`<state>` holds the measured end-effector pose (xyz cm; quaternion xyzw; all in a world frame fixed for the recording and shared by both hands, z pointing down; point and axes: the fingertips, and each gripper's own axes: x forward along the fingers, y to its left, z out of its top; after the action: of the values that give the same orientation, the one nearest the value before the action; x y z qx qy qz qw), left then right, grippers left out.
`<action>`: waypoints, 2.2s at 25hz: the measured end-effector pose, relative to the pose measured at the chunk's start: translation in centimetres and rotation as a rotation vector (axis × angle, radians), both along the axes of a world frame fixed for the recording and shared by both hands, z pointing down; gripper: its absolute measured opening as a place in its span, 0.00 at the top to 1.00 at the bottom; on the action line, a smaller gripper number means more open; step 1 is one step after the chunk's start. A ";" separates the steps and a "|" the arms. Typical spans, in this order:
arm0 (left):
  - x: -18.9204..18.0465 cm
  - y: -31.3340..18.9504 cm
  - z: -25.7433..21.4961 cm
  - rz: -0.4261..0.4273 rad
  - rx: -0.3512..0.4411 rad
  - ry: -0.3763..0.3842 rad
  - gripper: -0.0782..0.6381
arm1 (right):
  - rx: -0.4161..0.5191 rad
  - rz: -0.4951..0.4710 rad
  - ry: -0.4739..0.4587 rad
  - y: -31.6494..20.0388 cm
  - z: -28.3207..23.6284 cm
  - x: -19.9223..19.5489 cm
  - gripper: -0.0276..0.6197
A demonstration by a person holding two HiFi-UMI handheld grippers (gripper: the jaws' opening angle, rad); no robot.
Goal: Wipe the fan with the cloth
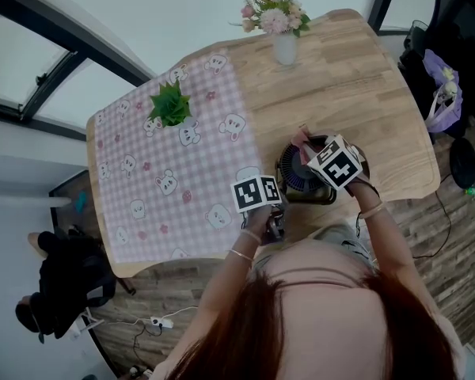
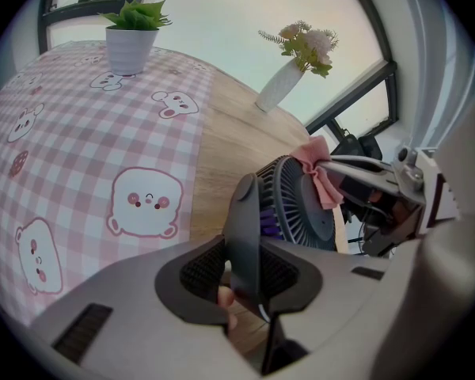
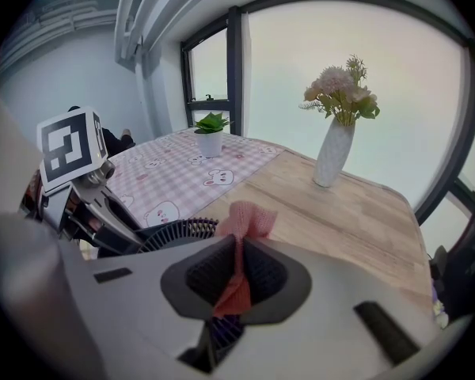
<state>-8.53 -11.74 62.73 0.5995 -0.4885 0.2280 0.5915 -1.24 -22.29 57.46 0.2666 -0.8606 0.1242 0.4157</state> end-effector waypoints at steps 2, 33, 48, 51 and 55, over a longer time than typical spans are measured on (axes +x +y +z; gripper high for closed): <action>0.0 0.0 0.0 0.000 0.000 0.001 0.76 | 0.003 0.005 0.003 -0.1 0.0 0.3 0.92; 0.0 0.1 0.1 0.009 -0.001 0.012 0.76 | 0.044 0.047 -0.046 0.9 -3.3 1.4 0.92; 0.0 0.1 0.0 0.012 -0.008 0.012 0.76 | 0.006 -0.010 -0.002 3.0 -0.6 0.2 0.92; 0.0 0.1 0.1 0.010 -0.010 0.011 0.76 | 0.002 0.001 0.001 3.0 -0.4 0.4 0.92; 0.1 0.1 0.0 0.005 -0.012 0.010 0.76 | 0.008 0.012 0.001 2.9 -0.4 0.6 0.92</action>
<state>-8.47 -11.60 62.75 0.5984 -0.4826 0.2295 0.5970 -0.68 -19.34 57.08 0.2735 -0.8593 0.1231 0.4142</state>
